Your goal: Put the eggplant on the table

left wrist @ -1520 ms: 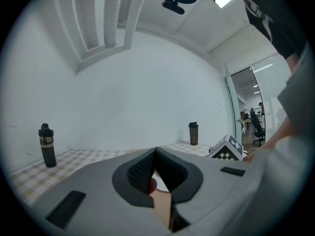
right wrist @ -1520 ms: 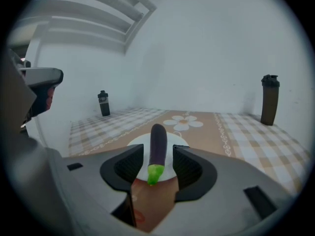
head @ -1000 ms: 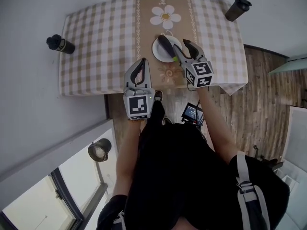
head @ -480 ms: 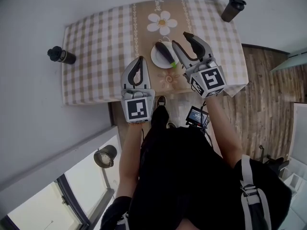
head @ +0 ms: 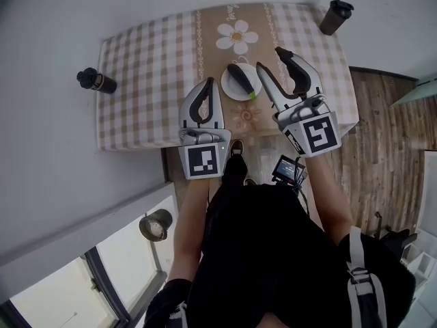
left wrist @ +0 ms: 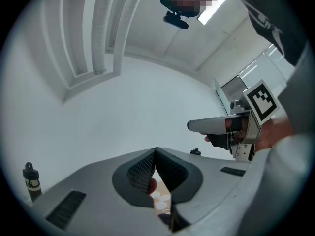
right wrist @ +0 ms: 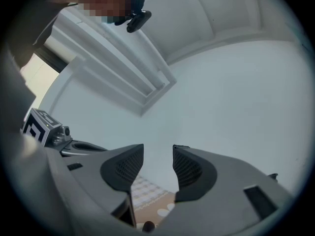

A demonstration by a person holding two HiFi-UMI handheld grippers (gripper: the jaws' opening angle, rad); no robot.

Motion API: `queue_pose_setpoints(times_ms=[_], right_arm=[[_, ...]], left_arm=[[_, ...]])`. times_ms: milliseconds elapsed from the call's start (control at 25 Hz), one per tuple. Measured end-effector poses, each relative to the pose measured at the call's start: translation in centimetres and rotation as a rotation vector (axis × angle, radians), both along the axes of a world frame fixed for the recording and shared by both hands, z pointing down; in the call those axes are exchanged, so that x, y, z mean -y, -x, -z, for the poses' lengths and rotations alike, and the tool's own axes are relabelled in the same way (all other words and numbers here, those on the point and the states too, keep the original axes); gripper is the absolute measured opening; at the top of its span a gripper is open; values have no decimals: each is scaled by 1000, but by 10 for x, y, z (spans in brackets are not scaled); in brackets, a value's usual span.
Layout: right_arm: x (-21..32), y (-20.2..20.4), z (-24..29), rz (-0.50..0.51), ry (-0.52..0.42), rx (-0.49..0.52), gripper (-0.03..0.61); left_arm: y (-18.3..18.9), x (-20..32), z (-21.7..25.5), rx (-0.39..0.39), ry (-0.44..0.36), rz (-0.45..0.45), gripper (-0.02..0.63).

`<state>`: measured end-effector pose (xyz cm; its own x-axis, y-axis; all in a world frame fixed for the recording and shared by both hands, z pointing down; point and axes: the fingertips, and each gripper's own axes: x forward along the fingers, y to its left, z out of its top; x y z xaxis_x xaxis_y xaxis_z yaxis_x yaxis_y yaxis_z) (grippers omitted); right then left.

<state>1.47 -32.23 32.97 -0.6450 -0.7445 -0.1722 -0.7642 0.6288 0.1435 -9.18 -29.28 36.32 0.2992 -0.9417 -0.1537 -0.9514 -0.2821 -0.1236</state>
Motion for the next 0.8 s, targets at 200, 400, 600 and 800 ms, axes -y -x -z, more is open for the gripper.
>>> queue_pose_setpoints(times_ms=[200, 400, 600, 800], right_arm=[[-10, -2, 7, -5, -18, 3, 187], [-22, -2, -2, -15, -10, -7, 163], [-27, -16, -5, -67, -3, 25, 117], [-32, -16, -20, -99, -2, 3, 67]], left_arm=[[-1, -5, -1, 14, 7, 0, -8], [-3, -12, -4, 0, 2, -8, -8], [-10, -13, -9, -4, 18, -17, -8], [-7, -18, -18, -25, 20, -16, -8]])
